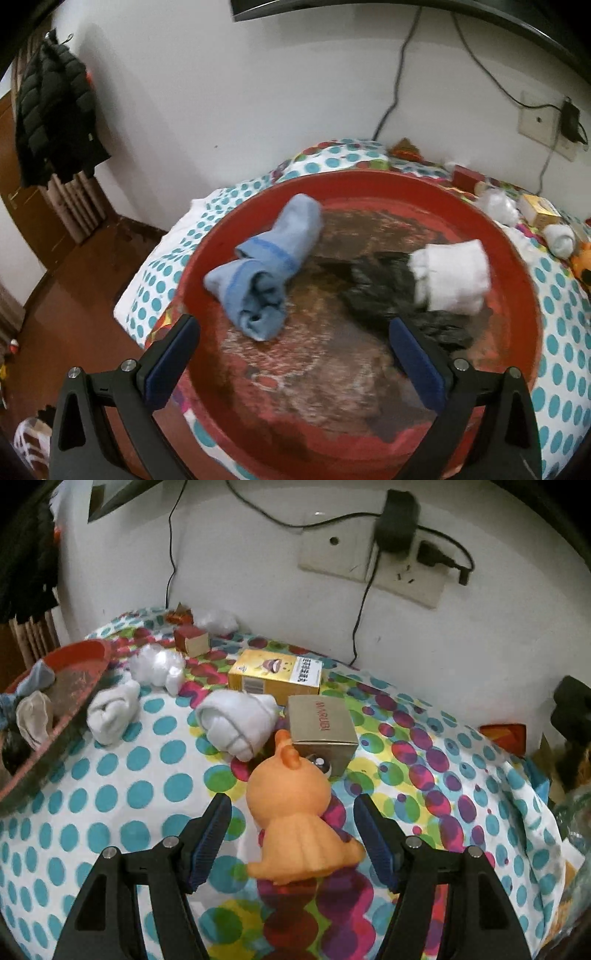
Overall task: Organize objects
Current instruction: 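Withdraw the right gripper from the tray toward the orange rubber toy, then grasp the orange toy with the right gripper while the left gripper grasps a white sock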
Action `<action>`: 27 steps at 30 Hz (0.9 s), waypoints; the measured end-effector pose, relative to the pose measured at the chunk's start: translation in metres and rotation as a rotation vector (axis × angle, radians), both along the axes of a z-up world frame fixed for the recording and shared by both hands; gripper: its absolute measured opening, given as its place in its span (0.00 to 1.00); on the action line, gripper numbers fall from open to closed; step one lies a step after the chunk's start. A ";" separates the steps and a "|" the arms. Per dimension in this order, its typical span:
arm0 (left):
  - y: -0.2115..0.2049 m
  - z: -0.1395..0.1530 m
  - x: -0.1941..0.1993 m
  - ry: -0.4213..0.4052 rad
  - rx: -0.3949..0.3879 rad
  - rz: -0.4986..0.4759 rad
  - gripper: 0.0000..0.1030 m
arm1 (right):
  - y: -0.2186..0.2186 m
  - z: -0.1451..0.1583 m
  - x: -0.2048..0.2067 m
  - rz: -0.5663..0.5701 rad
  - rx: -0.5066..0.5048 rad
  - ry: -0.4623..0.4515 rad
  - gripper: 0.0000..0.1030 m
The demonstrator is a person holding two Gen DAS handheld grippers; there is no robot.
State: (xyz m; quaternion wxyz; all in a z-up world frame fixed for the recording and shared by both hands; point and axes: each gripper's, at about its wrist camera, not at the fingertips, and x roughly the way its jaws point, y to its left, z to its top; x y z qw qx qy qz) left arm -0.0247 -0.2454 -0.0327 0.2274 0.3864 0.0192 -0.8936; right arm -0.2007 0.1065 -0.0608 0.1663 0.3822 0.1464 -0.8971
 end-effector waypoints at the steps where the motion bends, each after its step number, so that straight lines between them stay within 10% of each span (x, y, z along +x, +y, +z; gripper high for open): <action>1: 0.005 0.001 -0.001 0.001 -0.006 -0.012 1.00 | 0.000 -0.001 0.000 0.011 -0.006 0.001 0.68; 27: 0.244 0.007 -0.135 -0.060 -0.005 -0.539 1.00 | 0.082 0.002 0.058 -0.076 -0.093 0.007 0.53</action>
